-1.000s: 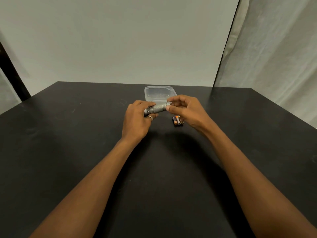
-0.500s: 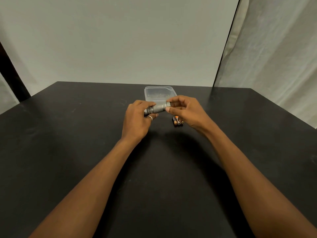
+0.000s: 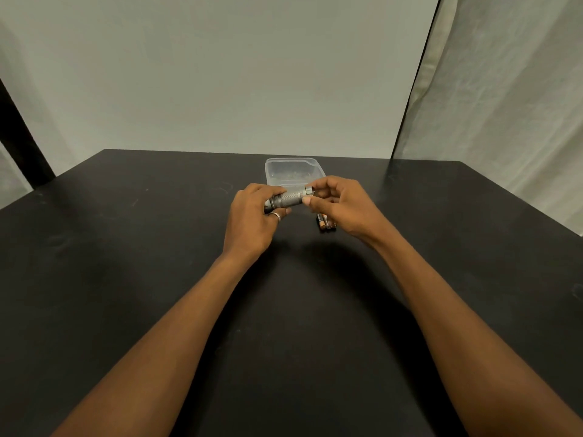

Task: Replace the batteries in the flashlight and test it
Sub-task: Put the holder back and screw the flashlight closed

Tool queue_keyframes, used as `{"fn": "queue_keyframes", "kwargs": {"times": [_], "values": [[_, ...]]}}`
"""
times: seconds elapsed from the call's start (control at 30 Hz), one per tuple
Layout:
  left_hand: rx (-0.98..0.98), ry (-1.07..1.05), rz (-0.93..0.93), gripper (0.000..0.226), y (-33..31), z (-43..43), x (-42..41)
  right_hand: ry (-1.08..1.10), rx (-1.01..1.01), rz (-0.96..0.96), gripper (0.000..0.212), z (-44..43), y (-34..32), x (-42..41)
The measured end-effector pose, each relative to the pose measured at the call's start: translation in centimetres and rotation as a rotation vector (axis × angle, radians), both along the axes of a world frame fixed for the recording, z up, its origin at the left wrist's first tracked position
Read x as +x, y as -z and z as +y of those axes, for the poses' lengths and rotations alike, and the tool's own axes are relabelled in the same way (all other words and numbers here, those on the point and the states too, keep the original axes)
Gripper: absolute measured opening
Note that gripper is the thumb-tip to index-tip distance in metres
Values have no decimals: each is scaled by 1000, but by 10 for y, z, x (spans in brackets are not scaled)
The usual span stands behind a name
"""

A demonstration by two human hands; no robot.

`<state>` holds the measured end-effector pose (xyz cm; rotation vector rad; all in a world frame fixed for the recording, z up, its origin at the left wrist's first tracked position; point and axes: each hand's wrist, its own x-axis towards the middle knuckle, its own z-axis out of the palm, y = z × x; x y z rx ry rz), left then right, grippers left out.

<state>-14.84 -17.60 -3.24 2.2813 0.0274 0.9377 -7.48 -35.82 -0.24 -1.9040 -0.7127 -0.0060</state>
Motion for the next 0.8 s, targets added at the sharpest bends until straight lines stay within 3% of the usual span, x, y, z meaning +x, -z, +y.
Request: {"fn": "queue_keyframes", "kwargs": {"times": [0.07,0.2,0.27,0.43,0.6,0.73,0.8], "values": [[0,3,-2,39,0,0,0,59,-55,-49,24,1,1,0],[5,25,-19,38,-2,-2,-2,157,-87,-64,52,4,2,-5],[5,29,-24,38,-2,-2,-2,173,-88,-81,56,4,2,-6],[-10,14,-25,38,-1,-1,-2,3,34,24,19,0,-2,-2],[-10,13,-22,38,-2,0,-3,-14,46,55,18,-2,0,1],[3,31,-21,37,-2,-3,-3,121,-58,-16,52,0,2,-1],[1,27,-19,38,-2,-3,-3,147,-81,-49,55,1,2,-3]]}}
